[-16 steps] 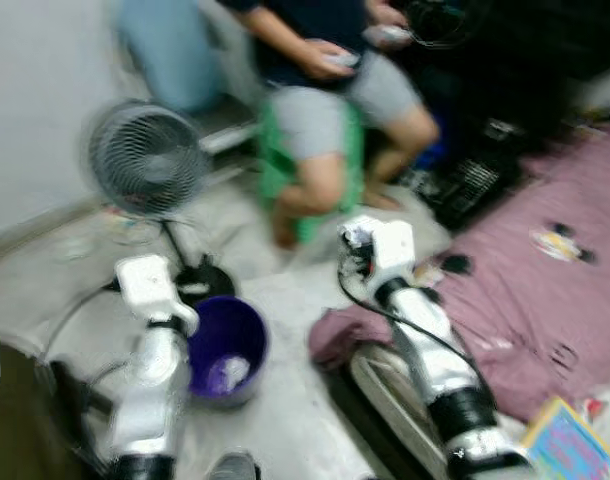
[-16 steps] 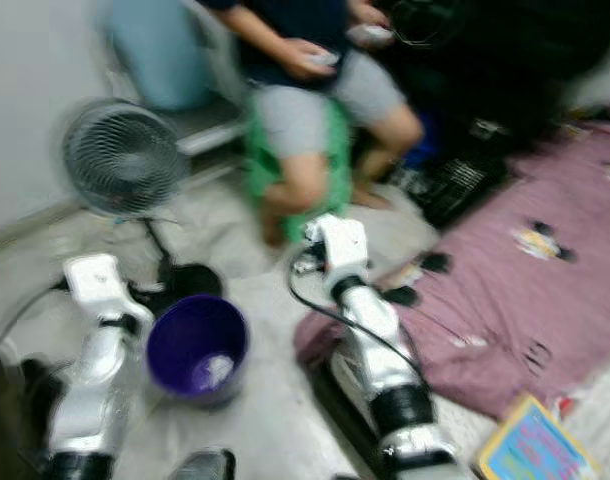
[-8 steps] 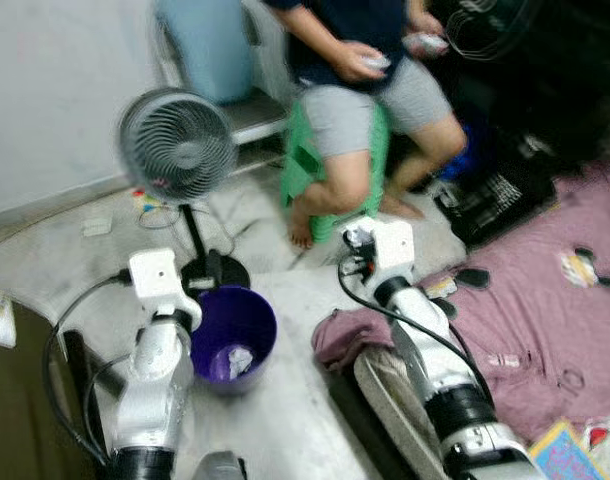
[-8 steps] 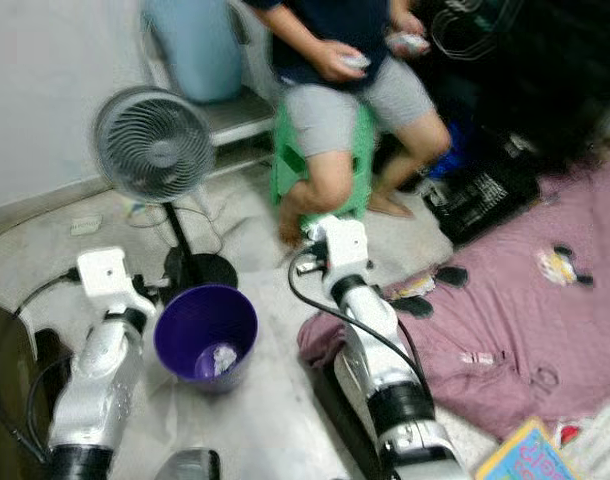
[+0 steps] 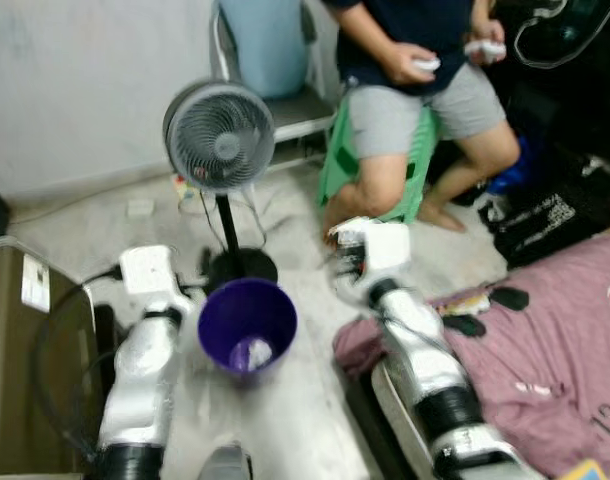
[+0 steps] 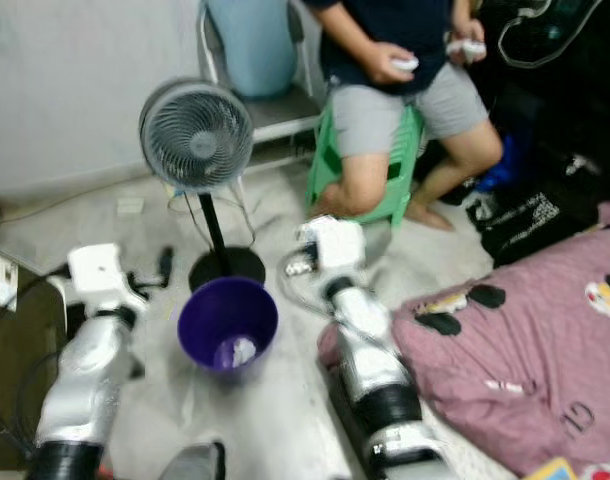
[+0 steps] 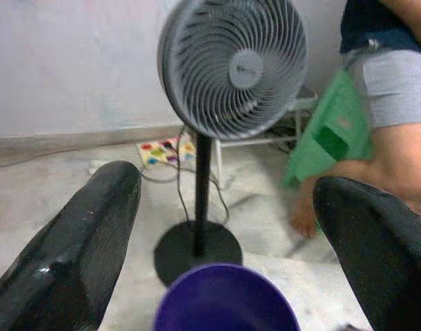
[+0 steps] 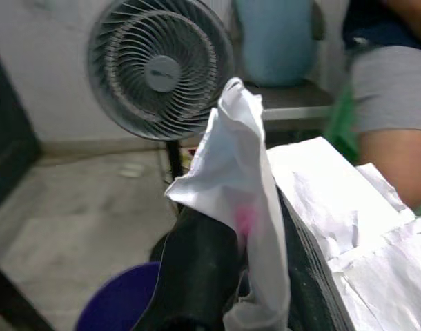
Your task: Clean up the room
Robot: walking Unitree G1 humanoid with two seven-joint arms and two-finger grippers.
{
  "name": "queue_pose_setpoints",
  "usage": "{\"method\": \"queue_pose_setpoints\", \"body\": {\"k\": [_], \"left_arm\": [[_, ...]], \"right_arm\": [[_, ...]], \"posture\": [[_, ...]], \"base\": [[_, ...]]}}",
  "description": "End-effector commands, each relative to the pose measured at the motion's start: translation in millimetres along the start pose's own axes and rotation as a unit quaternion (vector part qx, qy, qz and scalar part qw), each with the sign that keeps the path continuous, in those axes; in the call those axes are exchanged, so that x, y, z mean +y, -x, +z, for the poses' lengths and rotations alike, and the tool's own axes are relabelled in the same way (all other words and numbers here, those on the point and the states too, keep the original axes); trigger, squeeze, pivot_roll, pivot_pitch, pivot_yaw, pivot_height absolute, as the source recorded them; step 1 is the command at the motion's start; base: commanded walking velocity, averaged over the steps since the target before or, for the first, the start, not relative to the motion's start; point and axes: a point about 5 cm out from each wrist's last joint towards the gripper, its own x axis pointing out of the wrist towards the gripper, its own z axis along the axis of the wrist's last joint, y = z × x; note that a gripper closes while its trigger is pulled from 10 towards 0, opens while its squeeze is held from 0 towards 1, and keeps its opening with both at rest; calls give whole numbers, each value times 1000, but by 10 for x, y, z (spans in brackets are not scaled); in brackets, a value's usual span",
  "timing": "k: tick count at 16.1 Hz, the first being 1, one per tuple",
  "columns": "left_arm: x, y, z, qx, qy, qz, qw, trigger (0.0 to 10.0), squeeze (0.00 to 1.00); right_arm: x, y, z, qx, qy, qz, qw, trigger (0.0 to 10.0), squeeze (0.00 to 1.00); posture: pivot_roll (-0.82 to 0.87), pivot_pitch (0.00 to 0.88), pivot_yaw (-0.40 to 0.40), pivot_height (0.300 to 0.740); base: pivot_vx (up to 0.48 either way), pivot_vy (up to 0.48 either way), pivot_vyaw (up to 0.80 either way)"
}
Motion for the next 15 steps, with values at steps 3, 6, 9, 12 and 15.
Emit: {"method": "queue_pose_setpoints", "body": {"k": [3,6,9,12,15], "left_arm": [[-78,1,7,2,0,-13,1000,10000,0],[-89,8,2,4,2,-16,1000,10000,0],[-102,6,2,4,2,-20,1000,10000,0],[-112,8,0,5,1,-23,1000,10000,0],[-111,13,0,6,1,-23,1000,10000,0]], "right_arm": [[-92,15,44,-7,9,-11,1000,10000,0],[-90,29,40,-6,11,-11,1000,10000,0],[-91,39,35,-5,10,-13,1000,10000,0],[-94,48,32,-3,8,-15,1000,10000,0],[-92,52,28,-2,5,-13,1000,10000,0]], "posture": [[-21,2,-10,740],[-26,10,-7,740],[-30,16,-4,740],[-31,23,-3,740],[-30,23,-3,740]], "base": [[0,0,800],[0,0,800],[0,0,800],[0,0,800],[0,0,738]]}}
